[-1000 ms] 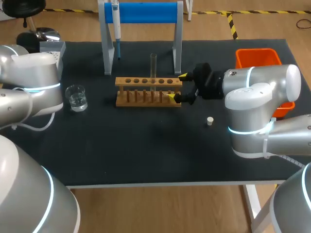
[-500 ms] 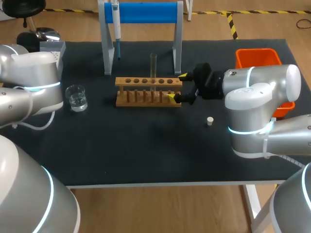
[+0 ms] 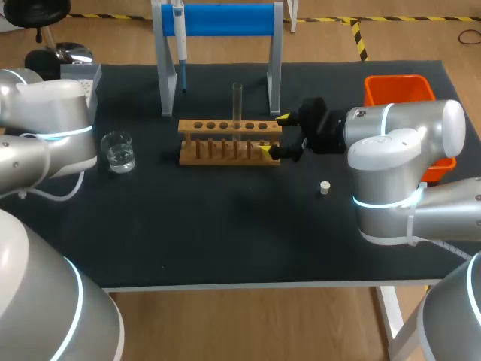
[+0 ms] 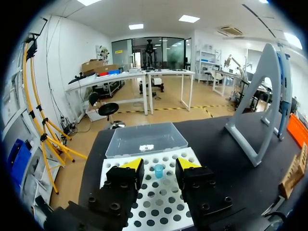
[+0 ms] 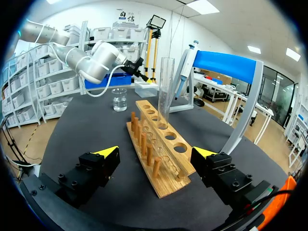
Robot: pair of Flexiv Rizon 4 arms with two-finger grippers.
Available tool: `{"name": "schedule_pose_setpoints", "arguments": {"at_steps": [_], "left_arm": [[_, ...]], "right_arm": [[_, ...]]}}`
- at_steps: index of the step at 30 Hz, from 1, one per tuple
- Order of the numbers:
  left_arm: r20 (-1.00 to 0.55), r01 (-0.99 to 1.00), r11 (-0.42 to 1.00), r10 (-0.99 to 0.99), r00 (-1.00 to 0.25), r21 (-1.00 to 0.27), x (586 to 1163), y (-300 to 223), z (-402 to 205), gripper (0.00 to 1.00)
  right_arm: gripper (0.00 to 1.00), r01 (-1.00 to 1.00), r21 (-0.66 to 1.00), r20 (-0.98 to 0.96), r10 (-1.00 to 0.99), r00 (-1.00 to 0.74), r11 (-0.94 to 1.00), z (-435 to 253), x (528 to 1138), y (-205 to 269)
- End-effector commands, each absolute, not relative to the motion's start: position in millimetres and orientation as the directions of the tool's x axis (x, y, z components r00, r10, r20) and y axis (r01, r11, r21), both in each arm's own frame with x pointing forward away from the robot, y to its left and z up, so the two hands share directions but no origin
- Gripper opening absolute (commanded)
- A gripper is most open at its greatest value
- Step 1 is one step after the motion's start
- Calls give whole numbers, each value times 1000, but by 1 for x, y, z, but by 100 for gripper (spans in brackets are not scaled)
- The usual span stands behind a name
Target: Invert the test tube, pick up the pipette, mount the tip to pipette, aspirate from beaker and dispense into the tube, eject the tip, return the pipette, and cap with the stopper.
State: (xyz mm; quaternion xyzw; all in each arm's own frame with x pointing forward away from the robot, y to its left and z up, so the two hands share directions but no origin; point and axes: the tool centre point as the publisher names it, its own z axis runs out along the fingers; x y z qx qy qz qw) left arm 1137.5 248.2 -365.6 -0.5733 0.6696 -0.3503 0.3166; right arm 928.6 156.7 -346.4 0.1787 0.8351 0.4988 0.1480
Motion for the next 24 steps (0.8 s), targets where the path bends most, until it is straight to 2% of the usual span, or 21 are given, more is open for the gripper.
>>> {"name": "schedule_pose_setpoints", "arguments": {"at_steps": [1, 15, 24], "left_arm": [[-22, -542, 97, -989, -144, -834, 1140, 249, -369, 38], [-21, -544, 98, -989, -146, -833, 1141, 250, -370, 31], [-20, -545, 98, -989, -148, -833, 1142, 250, -371, 17]], "right_arm": [[100, 150, 886, -68, 444, -893, 438, -346, 928, 156], [100, 150, 886, -68, 444, -893, 438, -346, 928, 156], [100, 150, 886, -68, 444, -893, 438, -346, 928, 156]]}}
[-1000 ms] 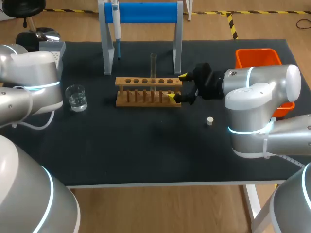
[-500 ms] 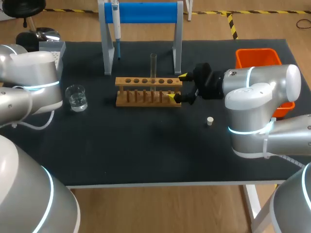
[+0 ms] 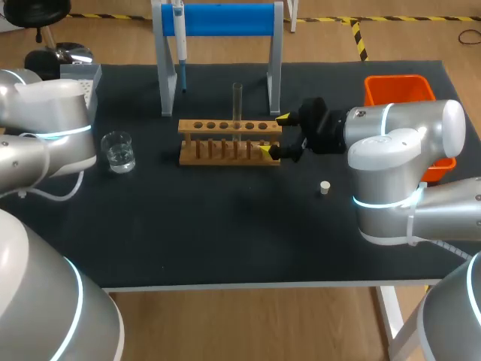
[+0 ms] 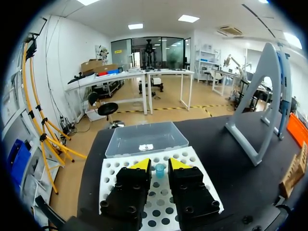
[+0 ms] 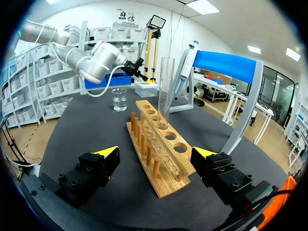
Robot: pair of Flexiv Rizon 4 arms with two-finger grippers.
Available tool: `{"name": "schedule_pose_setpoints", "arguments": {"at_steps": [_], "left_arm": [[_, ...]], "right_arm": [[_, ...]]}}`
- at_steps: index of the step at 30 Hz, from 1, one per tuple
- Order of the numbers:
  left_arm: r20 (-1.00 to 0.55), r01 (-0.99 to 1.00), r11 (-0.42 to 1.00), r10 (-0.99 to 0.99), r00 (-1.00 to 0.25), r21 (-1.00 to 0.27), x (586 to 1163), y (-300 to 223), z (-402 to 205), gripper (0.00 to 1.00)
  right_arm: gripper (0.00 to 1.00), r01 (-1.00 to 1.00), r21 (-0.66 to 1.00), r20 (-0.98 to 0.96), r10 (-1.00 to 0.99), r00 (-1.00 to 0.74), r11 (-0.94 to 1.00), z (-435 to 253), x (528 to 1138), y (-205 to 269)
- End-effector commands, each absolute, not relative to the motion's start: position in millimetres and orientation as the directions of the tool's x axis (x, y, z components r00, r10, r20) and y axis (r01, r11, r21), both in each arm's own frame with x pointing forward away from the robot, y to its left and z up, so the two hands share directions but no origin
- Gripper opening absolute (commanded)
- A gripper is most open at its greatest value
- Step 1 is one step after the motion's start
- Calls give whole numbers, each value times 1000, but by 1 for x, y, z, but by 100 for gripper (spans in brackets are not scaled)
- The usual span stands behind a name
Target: Invert the test tube, pick up the pipette, mount the tip to pipette, aspirate from beaker and dispense into the tube, eject the tip, return the pipette, and cap with the stopper.
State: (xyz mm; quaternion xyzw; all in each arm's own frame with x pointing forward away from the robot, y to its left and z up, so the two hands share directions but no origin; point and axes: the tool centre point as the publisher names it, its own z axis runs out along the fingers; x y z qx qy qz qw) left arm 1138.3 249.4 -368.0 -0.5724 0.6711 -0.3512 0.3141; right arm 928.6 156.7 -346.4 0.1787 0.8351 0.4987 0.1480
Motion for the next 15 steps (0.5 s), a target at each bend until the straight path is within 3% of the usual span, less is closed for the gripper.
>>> {"name": "schedule_pose_setpoints", "arguments": {"at_steps": [1, 3, 5, 15], "left_arm": [[-20, -545, 98, -989, -148, -833, 1142, 250, -371, 15], [-20, -545, 99, -989, -148, -833, 1142, 250, -371, 11], [-20, -546, 99, -989, -149, -832, 1142, 250, -371, 0], [-22, -543, 101, -988, -150, -834, 1142, 250, -371, 0]], "right_arm": [[100, 150, 886, -68, 444, -893, 438, -346, 928, 156], [100, 150, 886, -68, 444, -893, 438, -346, 928, 156], [100, 150, 886, -68, 444, -893, 438, -346, 928, 156], [100, 150, 886, -68, 444, -893, 438, -346, 928, 156]]}}
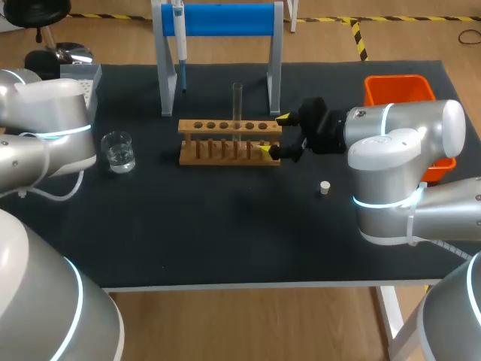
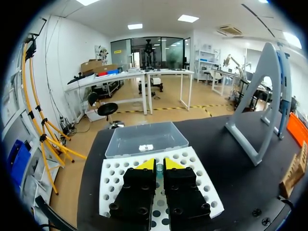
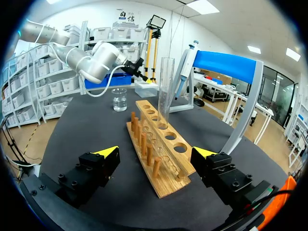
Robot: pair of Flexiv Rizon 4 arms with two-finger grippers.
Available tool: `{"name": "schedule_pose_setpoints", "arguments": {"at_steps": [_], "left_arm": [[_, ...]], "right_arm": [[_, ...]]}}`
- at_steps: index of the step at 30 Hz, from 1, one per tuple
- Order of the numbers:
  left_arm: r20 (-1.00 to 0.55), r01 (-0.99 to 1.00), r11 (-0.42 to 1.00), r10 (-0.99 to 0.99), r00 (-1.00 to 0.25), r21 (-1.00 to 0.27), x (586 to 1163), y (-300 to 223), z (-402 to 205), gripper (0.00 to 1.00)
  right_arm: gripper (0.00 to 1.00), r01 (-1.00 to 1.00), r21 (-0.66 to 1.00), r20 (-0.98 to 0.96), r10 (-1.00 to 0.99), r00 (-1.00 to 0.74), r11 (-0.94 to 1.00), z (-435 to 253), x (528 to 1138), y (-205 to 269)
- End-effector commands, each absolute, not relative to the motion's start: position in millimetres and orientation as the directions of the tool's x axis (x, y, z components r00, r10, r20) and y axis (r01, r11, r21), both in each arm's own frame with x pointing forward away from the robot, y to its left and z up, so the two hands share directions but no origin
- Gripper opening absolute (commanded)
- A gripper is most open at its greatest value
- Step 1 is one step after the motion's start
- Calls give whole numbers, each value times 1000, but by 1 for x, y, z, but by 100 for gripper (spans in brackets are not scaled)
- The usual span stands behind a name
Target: Invert the test tube, pick up the pipette, mount the tip to pipette, aspirate from beaker and dispense into the tube, eject the tip, return the pipette, and cap with the stopper.
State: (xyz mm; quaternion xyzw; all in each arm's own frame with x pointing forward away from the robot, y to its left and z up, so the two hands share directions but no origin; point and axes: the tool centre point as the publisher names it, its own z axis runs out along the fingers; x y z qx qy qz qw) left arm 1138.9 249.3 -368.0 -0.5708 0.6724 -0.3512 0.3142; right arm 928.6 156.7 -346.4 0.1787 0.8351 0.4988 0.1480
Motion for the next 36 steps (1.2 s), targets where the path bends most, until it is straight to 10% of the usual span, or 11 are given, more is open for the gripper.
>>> {"name": "schedule_pose_setpoints", "arguments": {"at_steps": [1, 36], "left_arm": [[-22, -542, 101, -988, -150, -834, 1142, 250, -371, 0], [-40, -526, 104, -990, -132, -844, 1137, 247, -355, 0]], "right_arm": [[100, 150, 886, -68, 444, -893, 438, -346, 928, 156], [100, 150, 886, -68, 444, -893, 438, -346, 928, 156]]}}
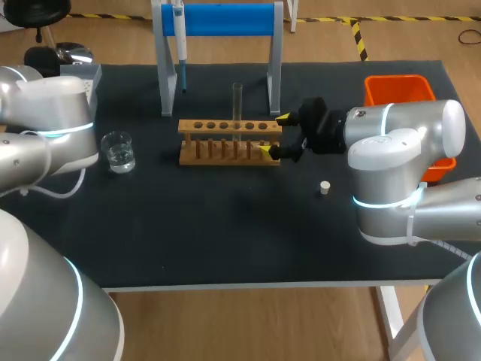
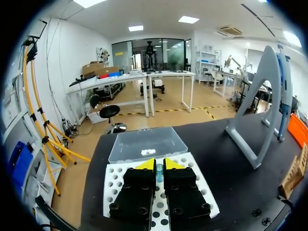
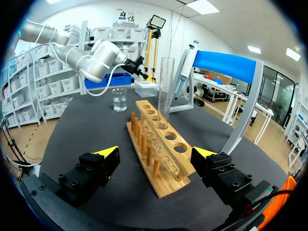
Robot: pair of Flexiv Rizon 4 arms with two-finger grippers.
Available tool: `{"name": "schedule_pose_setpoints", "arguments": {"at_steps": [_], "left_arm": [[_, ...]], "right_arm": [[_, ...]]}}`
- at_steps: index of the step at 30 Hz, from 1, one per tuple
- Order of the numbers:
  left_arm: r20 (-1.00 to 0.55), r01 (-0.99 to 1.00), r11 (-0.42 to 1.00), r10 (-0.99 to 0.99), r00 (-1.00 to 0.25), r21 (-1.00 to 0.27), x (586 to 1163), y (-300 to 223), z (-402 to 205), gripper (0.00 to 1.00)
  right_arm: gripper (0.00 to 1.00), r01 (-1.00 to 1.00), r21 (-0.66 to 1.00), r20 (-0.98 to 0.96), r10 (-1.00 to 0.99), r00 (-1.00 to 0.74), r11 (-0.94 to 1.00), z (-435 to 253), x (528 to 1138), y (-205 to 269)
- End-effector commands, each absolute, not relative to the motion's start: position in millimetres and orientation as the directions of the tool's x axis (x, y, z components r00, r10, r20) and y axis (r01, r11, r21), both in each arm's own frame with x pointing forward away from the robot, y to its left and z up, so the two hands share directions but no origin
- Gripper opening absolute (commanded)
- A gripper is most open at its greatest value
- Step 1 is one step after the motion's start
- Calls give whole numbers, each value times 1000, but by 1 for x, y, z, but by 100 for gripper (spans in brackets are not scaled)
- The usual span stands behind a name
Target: Invert the test tube, pick up the pipette, mount the tip to pipette, aspirate from beaker and dispense into the tube, eject the tip, return the pipette, and cap with the stopper.
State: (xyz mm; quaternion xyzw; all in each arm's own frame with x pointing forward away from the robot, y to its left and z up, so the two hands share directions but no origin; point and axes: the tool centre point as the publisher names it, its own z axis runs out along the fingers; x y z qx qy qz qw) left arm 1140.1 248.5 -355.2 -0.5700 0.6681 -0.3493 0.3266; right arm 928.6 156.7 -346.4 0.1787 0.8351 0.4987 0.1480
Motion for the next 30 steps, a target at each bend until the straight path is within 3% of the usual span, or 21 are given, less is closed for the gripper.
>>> {"name": "schedule_pose_setpoints", "arguments": {"at_steps": [1, 30], "left_arm": [[-40, -526, 104, -991, -131, -844, 1137, 247, -354, 0], [-69, -489, 114, -992, -109, -865, 1134, 249, -331, 0]], "right_arm": [[100, 150, 886, -68, 444, -893, 438, -346, 928, 156], [100, 150, 886, -68, 444, -893, 438, -346, 928, 156]]}}
